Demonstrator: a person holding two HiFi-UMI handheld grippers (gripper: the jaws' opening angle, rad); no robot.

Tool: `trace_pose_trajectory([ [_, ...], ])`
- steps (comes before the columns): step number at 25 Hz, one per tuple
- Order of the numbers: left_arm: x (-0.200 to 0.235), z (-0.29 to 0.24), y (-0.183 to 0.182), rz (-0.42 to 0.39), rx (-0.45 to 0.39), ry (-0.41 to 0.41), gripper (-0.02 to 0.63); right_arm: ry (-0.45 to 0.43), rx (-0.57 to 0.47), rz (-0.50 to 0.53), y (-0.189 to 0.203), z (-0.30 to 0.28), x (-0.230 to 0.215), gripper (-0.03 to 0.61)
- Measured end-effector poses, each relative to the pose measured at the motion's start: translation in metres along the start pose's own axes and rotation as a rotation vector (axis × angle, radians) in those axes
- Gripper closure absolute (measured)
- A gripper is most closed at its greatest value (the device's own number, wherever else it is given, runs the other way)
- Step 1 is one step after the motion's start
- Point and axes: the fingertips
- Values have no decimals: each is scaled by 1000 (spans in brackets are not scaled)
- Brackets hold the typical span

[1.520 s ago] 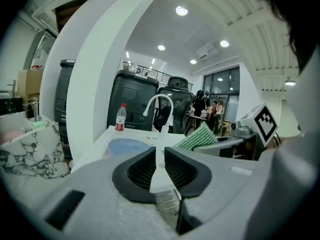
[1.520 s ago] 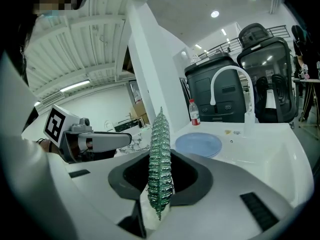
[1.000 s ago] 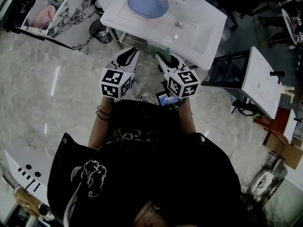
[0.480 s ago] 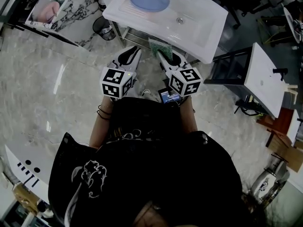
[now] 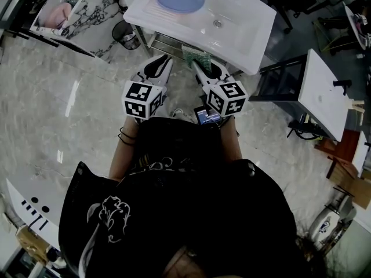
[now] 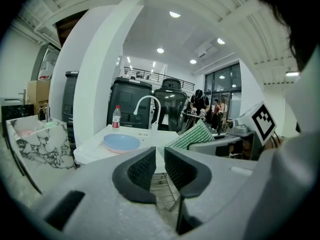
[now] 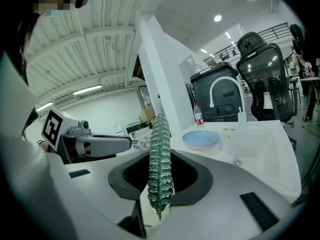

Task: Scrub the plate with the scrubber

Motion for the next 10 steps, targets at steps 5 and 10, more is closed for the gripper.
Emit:
trace_pose_trajectory([
  [5, 0, -1, -2, -2, 0, 2, 552, 5, -1, 1, -2, 0, -2, 489],
  [10, 2, -3, -5, -6, -5, 2, 552, 13, -7, 8, -5, -1, -6, 489],
])
Point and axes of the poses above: the fingertips, and each gripper's own axes: z backward along the fingers, x to its left, y out of its underside
